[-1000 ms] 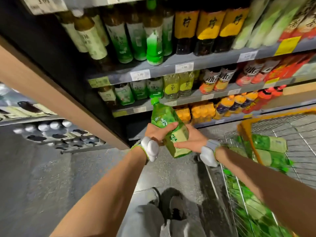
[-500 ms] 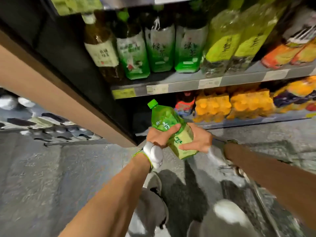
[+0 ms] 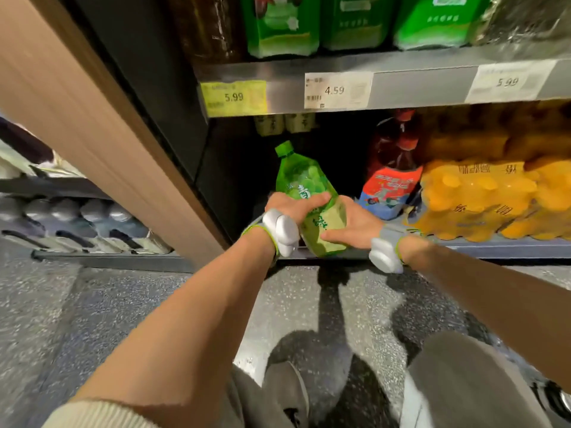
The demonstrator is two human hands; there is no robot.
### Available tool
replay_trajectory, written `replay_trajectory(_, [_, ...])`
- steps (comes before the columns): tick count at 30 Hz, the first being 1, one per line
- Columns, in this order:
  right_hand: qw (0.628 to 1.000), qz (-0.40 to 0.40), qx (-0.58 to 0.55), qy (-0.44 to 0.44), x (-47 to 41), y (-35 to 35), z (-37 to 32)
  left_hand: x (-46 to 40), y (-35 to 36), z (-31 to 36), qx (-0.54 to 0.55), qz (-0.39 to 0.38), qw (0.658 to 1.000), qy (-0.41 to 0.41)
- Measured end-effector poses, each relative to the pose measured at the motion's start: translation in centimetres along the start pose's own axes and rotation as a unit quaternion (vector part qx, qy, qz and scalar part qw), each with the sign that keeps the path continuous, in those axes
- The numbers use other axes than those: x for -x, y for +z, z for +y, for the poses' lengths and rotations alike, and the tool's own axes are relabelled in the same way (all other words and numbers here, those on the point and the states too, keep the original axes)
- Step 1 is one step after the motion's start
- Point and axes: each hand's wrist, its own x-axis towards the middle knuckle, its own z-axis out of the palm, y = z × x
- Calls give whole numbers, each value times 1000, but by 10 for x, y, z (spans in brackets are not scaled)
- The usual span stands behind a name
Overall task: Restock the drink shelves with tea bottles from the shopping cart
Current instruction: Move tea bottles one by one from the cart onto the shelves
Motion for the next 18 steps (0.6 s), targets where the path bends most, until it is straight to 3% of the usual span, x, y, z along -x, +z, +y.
replay_trajectory(4, [999, 10, 43, -5, -29, 7, -2, -30, -1, -4, -19, -8, 1000, 3])
replay_trajectory(9, [998, 21, 63, 3, -55, 30, 8, -45, 3, -21, -51, 80, 995, 29])
replay_trajectory(18, [996, 84, 31, 7, -109, 50, 29, -83, 18, -37, -85, 165, 970, 154])
